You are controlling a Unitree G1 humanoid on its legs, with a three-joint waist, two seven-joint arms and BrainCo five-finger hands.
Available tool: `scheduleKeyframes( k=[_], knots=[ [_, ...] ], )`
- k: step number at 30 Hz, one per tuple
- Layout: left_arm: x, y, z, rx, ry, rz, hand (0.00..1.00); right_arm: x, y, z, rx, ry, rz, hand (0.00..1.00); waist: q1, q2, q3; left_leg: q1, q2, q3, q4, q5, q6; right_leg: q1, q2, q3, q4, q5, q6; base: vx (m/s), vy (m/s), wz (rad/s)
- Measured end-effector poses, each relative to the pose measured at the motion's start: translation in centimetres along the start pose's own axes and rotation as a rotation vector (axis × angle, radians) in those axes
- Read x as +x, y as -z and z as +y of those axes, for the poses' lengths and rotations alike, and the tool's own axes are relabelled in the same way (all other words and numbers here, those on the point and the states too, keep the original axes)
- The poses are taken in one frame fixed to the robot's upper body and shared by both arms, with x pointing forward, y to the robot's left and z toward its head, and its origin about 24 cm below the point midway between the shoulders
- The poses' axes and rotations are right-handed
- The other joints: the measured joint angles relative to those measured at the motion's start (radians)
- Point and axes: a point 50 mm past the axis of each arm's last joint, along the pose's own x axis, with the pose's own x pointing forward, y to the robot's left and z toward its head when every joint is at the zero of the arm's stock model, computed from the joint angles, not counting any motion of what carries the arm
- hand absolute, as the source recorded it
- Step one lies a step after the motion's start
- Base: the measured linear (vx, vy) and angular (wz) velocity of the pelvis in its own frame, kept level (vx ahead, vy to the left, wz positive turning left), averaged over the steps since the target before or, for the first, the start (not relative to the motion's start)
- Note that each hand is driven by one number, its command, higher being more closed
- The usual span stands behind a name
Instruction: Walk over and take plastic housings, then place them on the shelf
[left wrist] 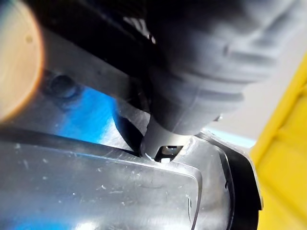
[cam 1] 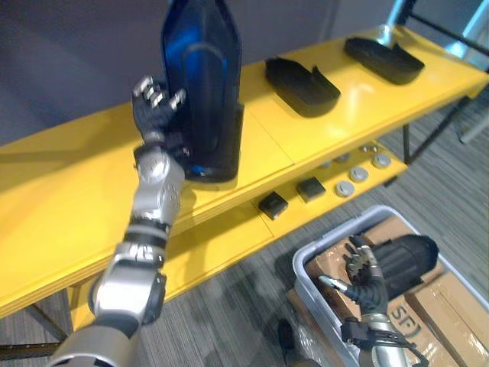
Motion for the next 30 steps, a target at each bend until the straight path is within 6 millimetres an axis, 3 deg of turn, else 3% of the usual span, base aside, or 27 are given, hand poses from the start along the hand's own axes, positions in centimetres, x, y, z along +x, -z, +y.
scheduleKeyframes(
  k=[4,11,20,21,30],
  knots=[
    [2.0,-1.6,1.7,0.073,-0.093,0.014,1.0,-1.4,1.1,2.4,0.067,-0.105,0.069,0.0,-0.028,-0.005,0.046,-0.023,0.0,0.024,0.0,0.001,-0.001,-0.038,0.005,0.023,0.0,0.01,-0.004,-0.03,-0.021,-0.2],
    [3.5,-5.6,6.5,0.187,-0.325,-0.047,1.0,-3.5,0.8,4.8,0.193,-0.205,0.104,0.0,-0.022,-0.042,0.088,-0.115,0.003,0.065,0.023,0.002,-0.002,-0.142,0.009,0.065,0.0,0.037,-0.009,-0.04,-0.034,-0.16],
    [3.4,-5.2,8.5,0.231,-0.46,0.018,1.0,-3.7,0.8,4.7,0.197,-0.207,0.104,0.0,0.011,-0.048,0.091,-0.142,0.008,0.045,0.034,0.002,-0.003,-0.154,0.007,0.043,0.0,0.038,-0.01,-0.02,-0.008,0.05],
    [3.4,-5.1,8.6,0.229,-0.469,0.027,0.0,-3.7,0.8,4.7,0.197,-0.205,0.103,0.0,0.013,-0.048,0.091,-0.143,0.008,0.041,0.035,0.002,-0.003,-0.154,0.006,0.041,0.0,0.038,-0.01,-0.04,-0.011,0.14],
    [3.8,-6.0,9.3,0.259,-0.491,0.048,0.0,-4.0,1.2,5.3,0.211,-0.221,0.124,0.0,0.025,-0.049,0.091,-0.156,0.006,-0.001,0.034,0.016,-0.01,-0.144,-0.003,0.004,0.0,0.038,-0.01,-0.04,-0.01,0.14]
  ],
)
